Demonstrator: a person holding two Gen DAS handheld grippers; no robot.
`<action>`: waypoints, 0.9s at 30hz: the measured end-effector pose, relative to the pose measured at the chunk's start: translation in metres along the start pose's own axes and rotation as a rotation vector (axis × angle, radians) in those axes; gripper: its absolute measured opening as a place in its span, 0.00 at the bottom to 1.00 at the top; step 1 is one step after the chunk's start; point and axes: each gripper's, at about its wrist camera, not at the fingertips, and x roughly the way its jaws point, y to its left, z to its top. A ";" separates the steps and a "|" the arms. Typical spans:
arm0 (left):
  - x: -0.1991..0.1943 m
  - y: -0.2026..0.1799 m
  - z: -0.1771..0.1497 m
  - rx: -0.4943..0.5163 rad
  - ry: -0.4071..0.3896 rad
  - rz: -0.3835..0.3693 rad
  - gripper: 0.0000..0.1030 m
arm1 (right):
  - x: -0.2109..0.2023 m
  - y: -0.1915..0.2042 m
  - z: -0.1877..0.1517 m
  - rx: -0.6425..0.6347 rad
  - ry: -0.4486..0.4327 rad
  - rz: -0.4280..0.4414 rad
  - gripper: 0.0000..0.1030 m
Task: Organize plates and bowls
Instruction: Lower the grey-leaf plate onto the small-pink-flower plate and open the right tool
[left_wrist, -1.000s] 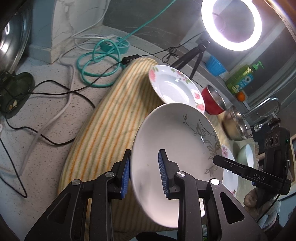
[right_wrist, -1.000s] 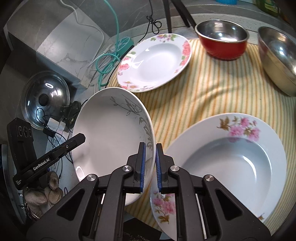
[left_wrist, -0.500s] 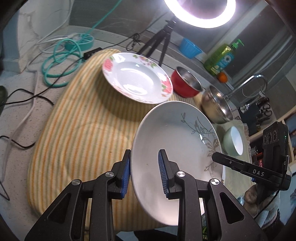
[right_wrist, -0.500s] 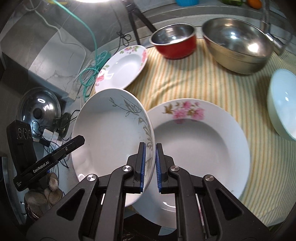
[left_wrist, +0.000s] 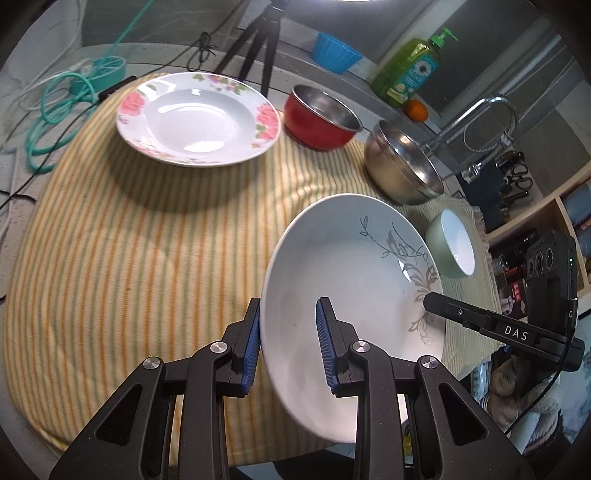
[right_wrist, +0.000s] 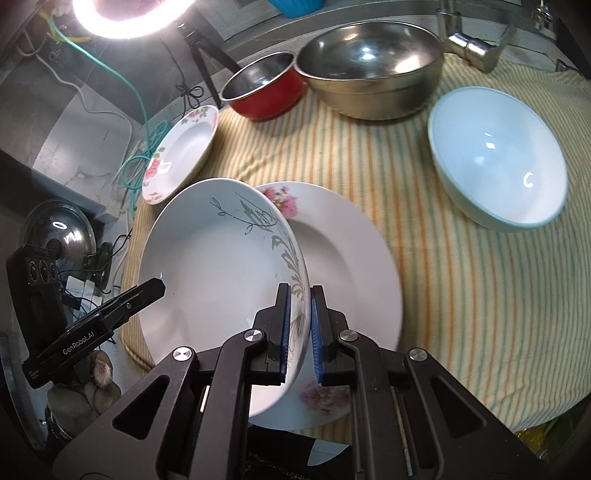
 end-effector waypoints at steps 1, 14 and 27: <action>0.002 -0.003 -0.001 0.006 0.006 -0.001 0.25 | -0.001 -0.004 -0.001 0.006 0.000 -0.006 0.10; 0.021 -0.023 -0.005 0.046 0.048 0.009 0.25 | -0.004 -0.026 -0.008 0.032 0.001 -0.039 0.10; 0.026 -0.030 -0.004 0.067 0.047 0.028 0.25 | -0.001 -0.027 -0.009 0.029 0.004 -0.062 0.12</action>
